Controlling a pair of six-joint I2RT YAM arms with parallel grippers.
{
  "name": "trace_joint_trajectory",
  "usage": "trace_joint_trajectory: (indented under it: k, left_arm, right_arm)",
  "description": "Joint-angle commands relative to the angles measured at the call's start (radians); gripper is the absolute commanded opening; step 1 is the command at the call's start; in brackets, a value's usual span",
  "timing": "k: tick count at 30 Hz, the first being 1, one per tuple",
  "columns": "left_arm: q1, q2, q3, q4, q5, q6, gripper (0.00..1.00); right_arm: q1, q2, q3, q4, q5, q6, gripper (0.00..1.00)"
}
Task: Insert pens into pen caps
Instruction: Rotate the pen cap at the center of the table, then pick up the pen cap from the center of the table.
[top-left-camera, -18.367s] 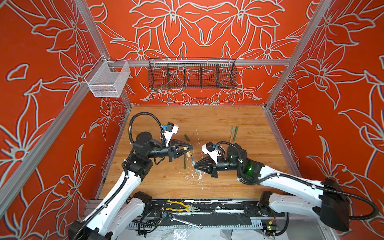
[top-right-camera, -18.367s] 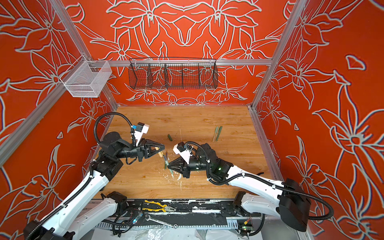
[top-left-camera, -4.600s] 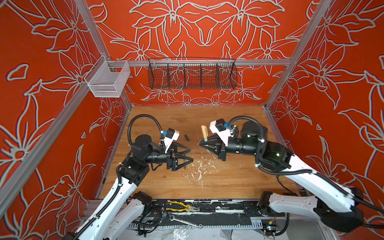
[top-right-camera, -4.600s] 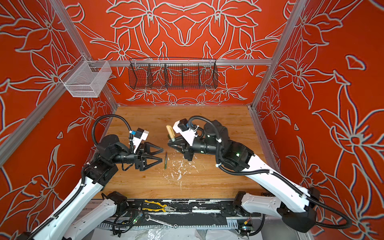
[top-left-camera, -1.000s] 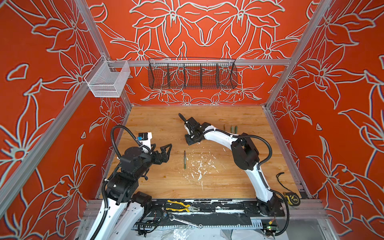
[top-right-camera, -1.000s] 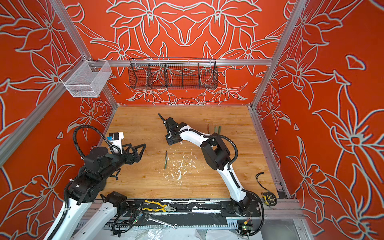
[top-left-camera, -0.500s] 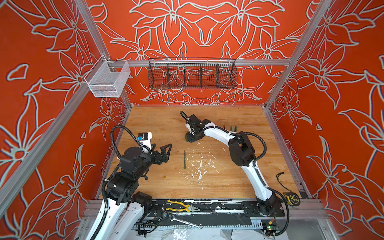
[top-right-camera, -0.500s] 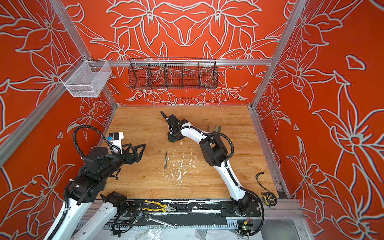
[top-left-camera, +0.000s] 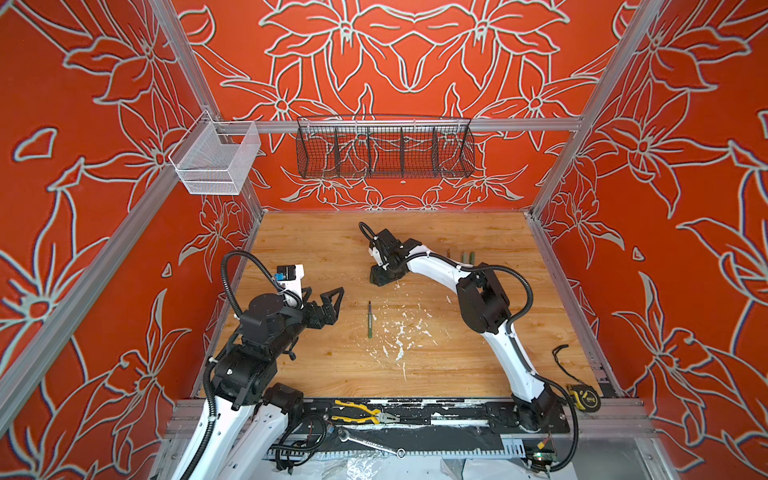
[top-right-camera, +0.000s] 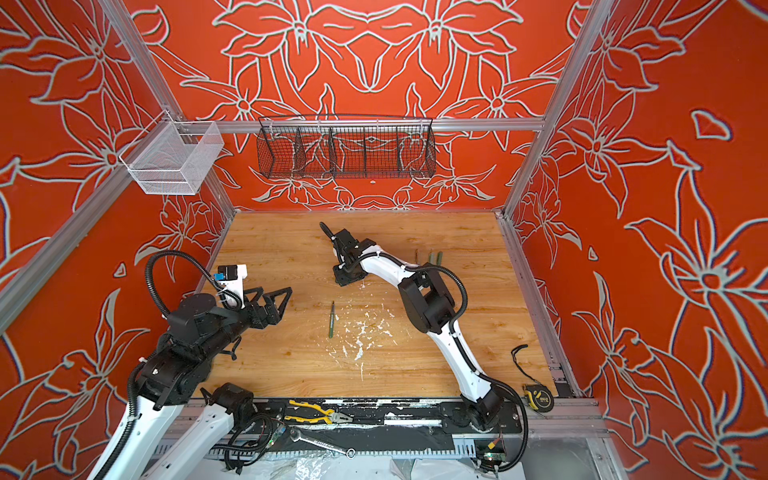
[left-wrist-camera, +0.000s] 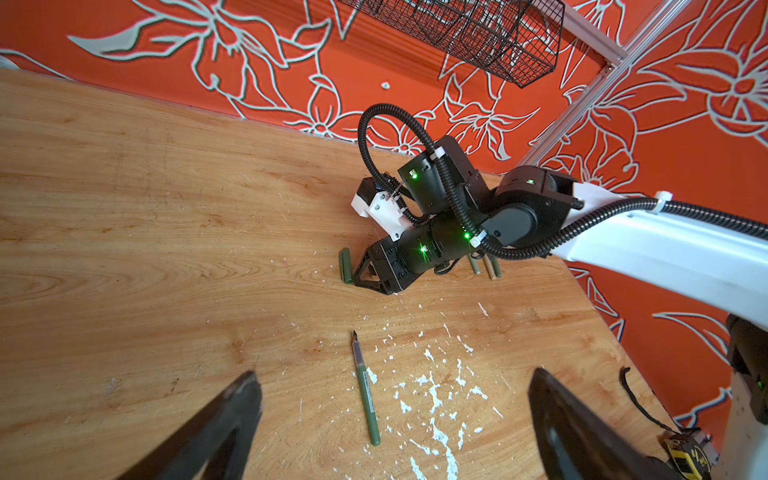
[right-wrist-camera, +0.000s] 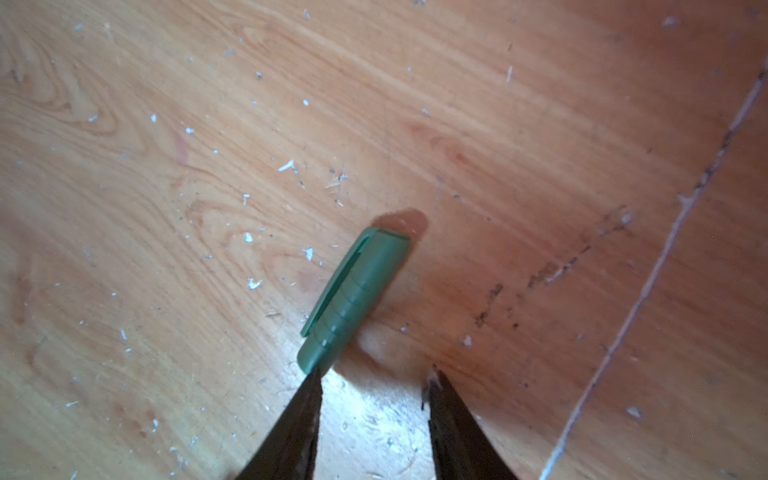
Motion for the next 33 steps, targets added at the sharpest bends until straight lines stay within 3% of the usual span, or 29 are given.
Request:
trace_joint_trajectory:
  k: [1,33]
  left_arm:
    - [0.006,-0.003,0.005,0.023,0.002,-0.003,0.97]
    - [0.006,-0.011,0.004,0.035,0.015,0.002,0.97]
  right_arm:
    - [0.010,-0.033,0.002,0.005,-0.011,0.023,0.44]
    - [0.016,0.090,0.150,-0.056,-0.025,0.084,0.38]
